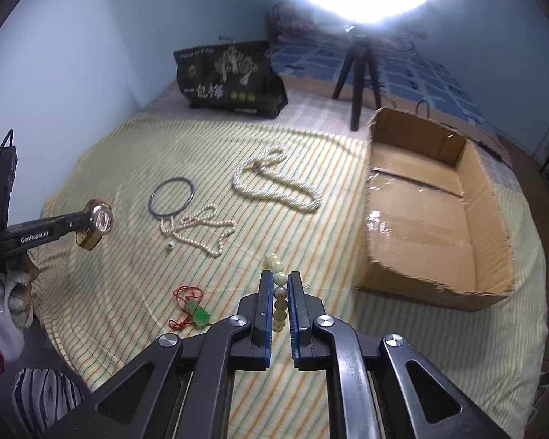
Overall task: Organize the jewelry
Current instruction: 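Carry the watch in the left tool while the right tool carries the bracelet over the cardboard box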
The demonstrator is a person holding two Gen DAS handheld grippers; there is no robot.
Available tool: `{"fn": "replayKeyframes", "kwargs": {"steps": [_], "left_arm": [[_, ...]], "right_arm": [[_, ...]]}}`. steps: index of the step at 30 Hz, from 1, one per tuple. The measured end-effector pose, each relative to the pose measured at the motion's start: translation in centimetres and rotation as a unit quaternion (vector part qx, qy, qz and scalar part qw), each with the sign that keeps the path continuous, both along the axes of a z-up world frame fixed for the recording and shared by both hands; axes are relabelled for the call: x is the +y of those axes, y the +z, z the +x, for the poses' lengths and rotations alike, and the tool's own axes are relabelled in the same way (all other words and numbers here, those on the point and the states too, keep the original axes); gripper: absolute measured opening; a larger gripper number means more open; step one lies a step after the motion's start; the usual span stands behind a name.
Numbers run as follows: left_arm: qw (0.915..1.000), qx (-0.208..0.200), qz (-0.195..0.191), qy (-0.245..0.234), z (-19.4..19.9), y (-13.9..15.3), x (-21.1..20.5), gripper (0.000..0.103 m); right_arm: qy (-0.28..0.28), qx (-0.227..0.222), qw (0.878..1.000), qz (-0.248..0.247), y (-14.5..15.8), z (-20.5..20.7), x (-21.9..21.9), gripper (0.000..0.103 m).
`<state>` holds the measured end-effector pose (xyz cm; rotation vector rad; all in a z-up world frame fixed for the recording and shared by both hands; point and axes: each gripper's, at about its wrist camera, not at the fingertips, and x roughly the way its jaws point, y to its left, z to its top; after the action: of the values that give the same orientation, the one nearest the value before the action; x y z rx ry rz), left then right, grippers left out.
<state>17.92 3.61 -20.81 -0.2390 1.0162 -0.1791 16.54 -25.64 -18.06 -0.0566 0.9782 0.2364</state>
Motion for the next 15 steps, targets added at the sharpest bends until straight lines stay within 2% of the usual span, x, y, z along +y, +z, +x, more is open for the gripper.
{"fn": "replayKeyframes", "kwargs": {"steps": [15], "left_arm": [[0.9963, -0.037, -0.014, -0.076, 1.1, 4.4, -8.4, 0.008]], "right_arm": [[-0.053, -0.054, 0.997, 0.001, 4.6, -0.1, -7.1, 0.005]]}}
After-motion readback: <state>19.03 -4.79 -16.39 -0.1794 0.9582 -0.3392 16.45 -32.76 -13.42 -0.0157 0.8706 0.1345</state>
